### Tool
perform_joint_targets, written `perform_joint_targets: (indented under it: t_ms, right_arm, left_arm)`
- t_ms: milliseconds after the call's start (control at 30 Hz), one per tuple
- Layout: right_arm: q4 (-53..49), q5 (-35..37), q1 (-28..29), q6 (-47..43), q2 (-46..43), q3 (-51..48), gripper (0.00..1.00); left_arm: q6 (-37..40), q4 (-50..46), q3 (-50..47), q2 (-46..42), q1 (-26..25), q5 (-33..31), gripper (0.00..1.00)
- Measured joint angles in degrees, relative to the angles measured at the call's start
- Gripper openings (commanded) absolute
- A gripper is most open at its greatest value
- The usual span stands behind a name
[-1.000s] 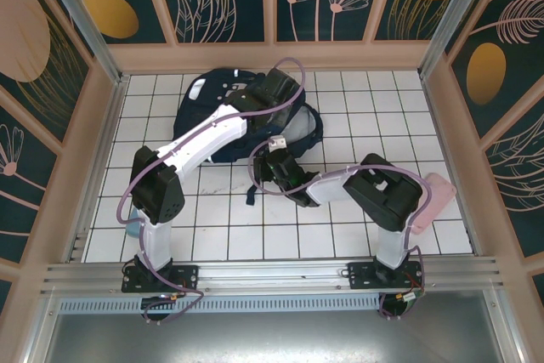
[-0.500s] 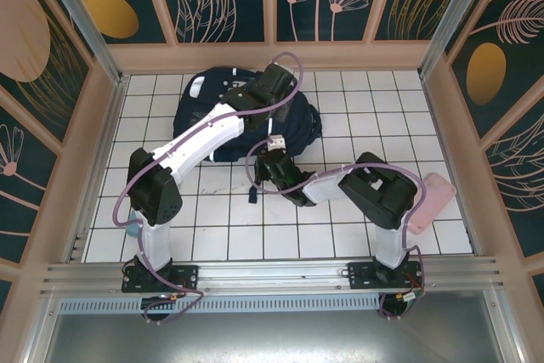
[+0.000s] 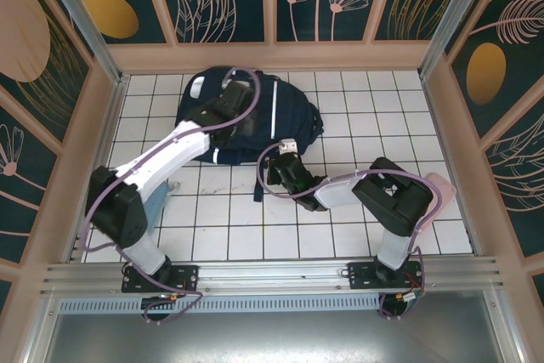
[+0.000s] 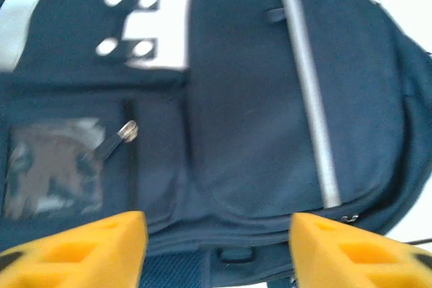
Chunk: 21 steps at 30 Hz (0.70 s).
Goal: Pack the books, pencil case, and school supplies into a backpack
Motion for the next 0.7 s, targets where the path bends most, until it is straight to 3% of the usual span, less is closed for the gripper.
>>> perform_joint_targets:
  t_ms: [200,300,467,700]
  right_arm:
    - [0.0,-2.3,-0.7,0.3,-0.1,-1.0,0.0]
    - [-0.3,-5.3,-2.1,1.1,-0.7,-1.3,0.1]
    - [-2.3,-10.1,-4.3,4.1,-3.3,-1.2,0.21]
    - [-4.1,-13.0,-5.4,7.5,-5.6,-1.0,0.22]
  left_arm:
    - [-11.0,4.6,-17.9,-8.5,5.6,6.3,0.74]
    - [-16.8,8.0,-24.3,-9.4,7.9,10.9,0.76]
    - [-27.8,15.9,-31.8,-9.5,9.8,17.6,0.76]
    - [-40.0,28.5,-37.2,-9.0,11.4,22.9,0.74]
